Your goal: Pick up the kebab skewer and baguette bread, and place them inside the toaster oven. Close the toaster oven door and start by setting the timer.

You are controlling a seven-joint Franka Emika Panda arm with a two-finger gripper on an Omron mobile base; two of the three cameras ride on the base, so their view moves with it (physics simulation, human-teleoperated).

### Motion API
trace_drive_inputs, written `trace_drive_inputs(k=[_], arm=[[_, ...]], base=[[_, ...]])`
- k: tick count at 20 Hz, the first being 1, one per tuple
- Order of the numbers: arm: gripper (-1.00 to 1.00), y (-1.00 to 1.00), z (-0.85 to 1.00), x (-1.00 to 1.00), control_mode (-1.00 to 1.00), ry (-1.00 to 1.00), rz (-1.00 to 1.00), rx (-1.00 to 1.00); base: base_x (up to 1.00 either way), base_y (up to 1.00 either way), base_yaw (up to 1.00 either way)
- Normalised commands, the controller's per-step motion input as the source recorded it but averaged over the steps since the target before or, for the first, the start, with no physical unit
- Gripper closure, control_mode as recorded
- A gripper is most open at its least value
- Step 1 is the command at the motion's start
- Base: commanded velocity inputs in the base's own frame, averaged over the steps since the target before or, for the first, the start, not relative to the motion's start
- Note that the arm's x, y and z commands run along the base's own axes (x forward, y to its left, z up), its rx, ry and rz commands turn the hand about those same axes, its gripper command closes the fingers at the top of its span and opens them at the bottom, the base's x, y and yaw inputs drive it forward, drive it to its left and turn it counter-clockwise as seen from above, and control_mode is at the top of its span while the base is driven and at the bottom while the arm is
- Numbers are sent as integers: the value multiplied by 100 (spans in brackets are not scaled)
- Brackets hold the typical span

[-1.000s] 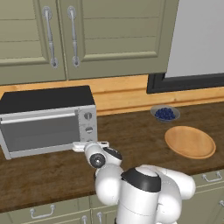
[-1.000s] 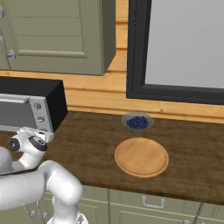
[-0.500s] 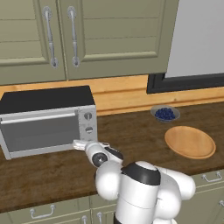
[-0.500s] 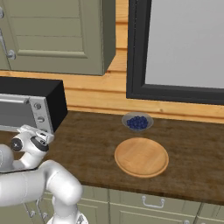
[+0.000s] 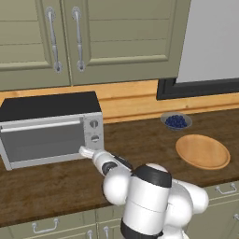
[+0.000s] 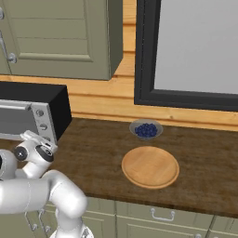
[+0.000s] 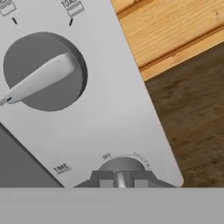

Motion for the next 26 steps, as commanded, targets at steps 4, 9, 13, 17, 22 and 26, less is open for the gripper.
trace_drive_inputs(k=[4, 9, 13, 17, 22, 26], arm=[[100, -18, -25, -9, -100, -8, 0, 23], [100, -16, -23, -18, -100, -11, 0, 24], [100, -15, -18, -21, -100, -10, 0, 25], [100, -17, -16, -26, -100, -9, 0, 26], [100, -12, -16, -19, -100, -6, 0, 26], [100, -2, -13, -6, -100, -2, 0, 22]], base=[[0, 0, 0], [0, 0, 0], [0, 0, 0], [0, 0, 0], [0, 0, 0], [0, 0, 0]])
